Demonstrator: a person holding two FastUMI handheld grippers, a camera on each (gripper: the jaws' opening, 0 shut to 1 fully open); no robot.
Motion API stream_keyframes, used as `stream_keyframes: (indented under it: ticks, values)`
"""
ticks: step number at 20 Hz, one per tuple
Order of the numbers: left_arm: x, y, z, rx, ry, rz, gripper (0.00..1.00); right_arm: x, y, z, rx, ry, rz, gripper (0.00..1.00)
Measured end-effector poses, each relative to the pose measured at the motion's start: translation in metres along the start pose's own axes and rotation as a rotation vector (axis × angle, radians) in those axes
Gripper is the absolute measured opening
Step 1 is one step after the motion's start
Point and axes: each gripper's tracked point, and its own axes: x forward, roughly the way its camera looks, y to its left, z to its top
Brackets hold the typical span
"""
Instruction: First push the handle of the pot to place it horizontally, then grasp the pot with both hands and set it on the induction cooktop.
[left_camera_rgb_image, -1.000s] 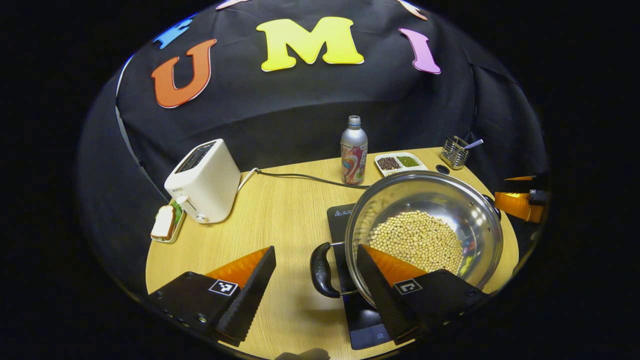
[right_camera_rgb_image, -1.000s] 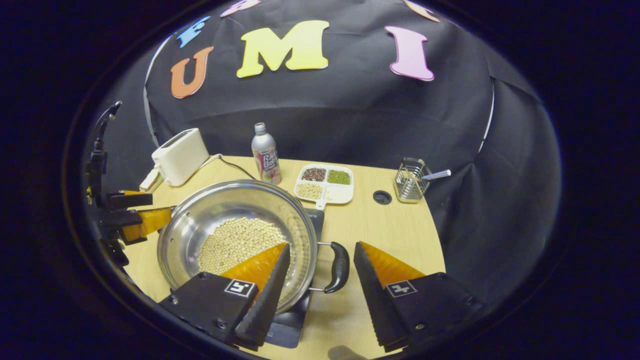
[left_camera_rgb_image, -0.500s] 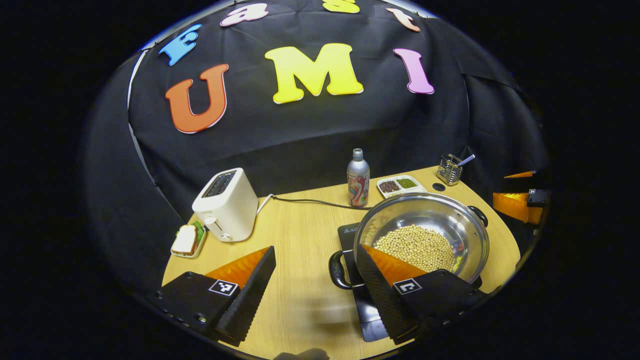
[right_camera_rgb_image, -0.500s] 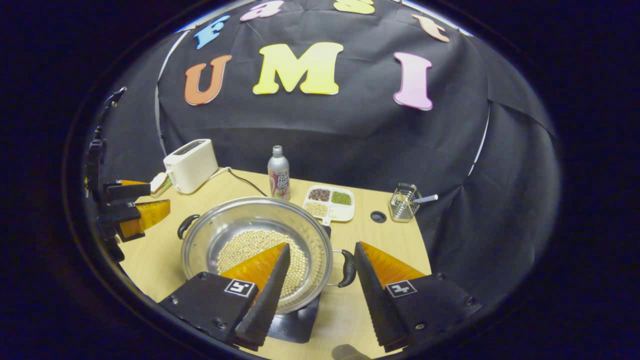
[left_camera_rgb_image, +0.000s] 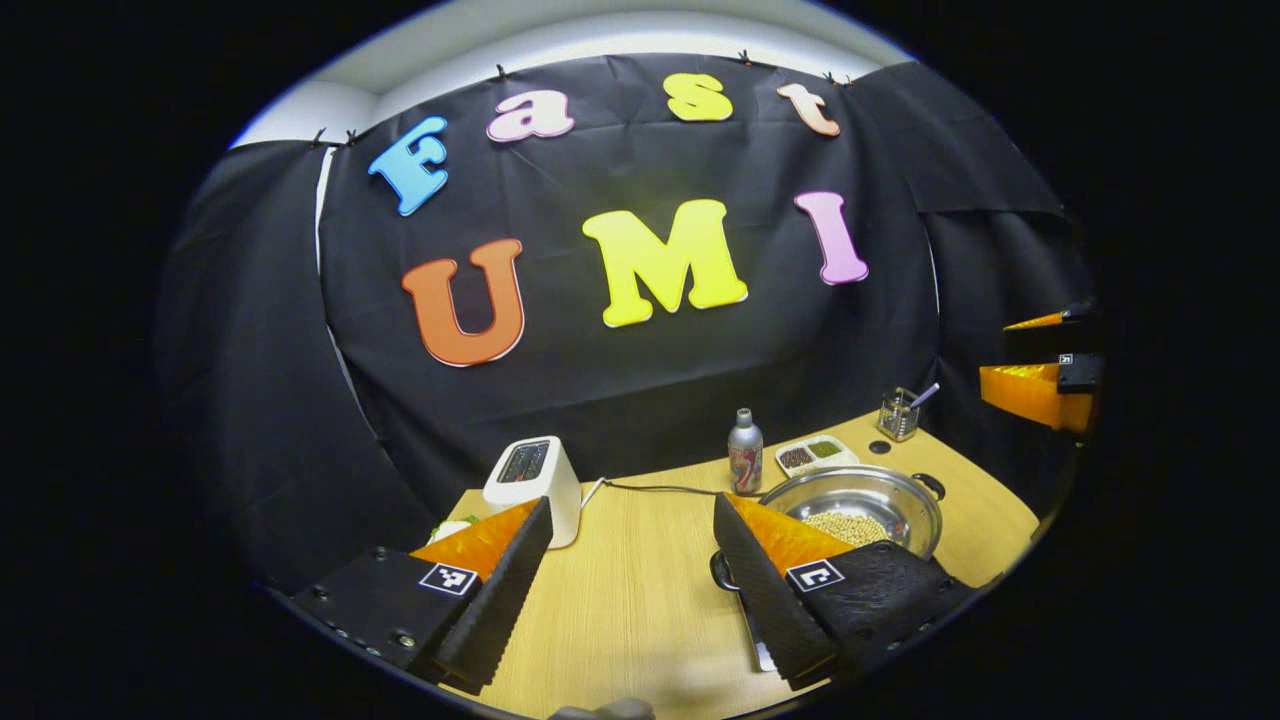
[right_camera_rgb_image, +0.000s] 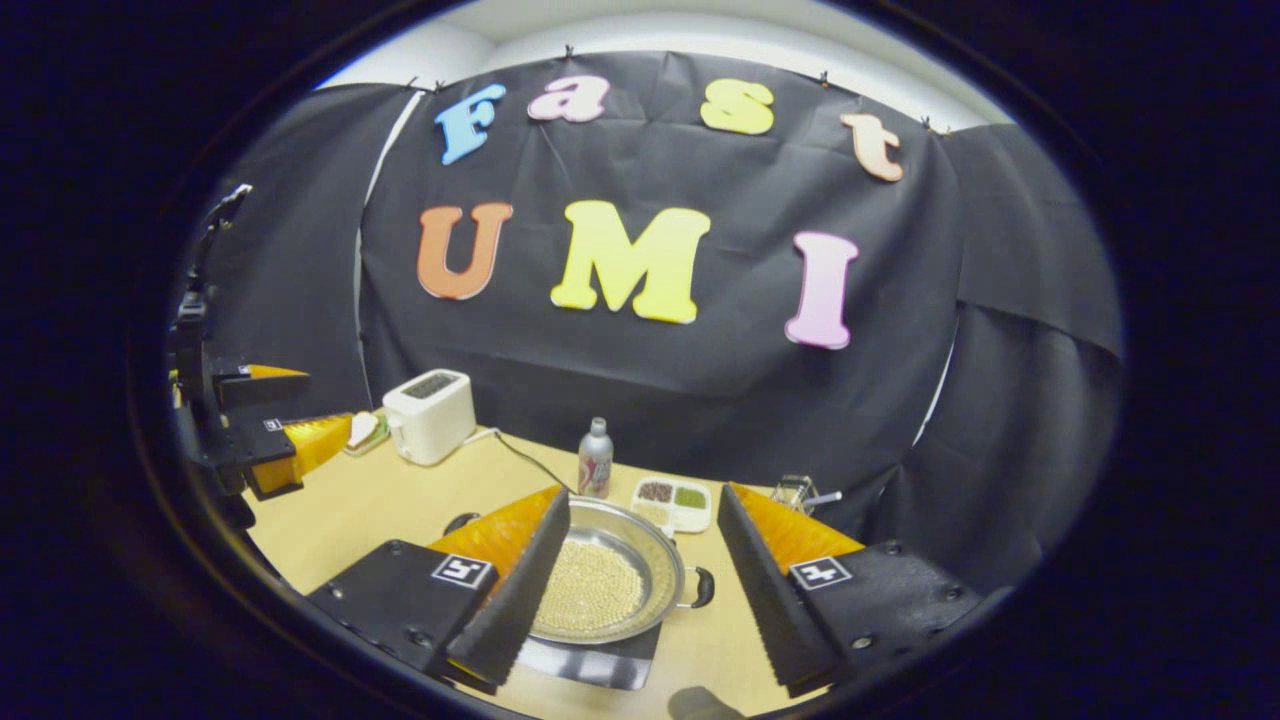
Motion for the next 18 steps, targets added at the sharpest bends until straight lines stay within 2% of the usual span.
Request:
stream_keyframes:
  ticks: [1, 4, 7, 12, 15, 18]
  values:
    - [-0.009, 0.006, 0.01, -0.012, -0.023, 0.006, 0.96, -0.008, 0.001, 0.015, 0.002, -0.035, 0.002, 1.0]
    - [-0.04, 0.023, 0.045, -0.049, -0.1, 0.023, 0.96, -0.04, 0.006, 0.049, 0.031, -0.116, 0.005, 1.0]
    - [-0.071, 0.047, 0.074, -0.055, -0.197, 0.072, 0.96, -0.068, 0.003, 0.072, 0.083, -0.188, 0.015, 1.0]
    - [-0.112, 0.054, 0.081, -0.124, -0.231, 0.073, 0.96, -0.106, -0.012, 0.082, 0.154, -0.245, -0.007, 1.0]
    - [-0.126, 0.069, 0.083, -0.11, -0.253, 0.102, 0.96, -0.122, -0.023, 0.078, 0.187, -0.255, -0.024, 1.0]
    - [-0.138, 0.067, 0.071, -0.114, -0.218, 0.096, 0.96, -0.138, -0.035, 0.072, 0.187, -0.27, -0.059, 1.0]
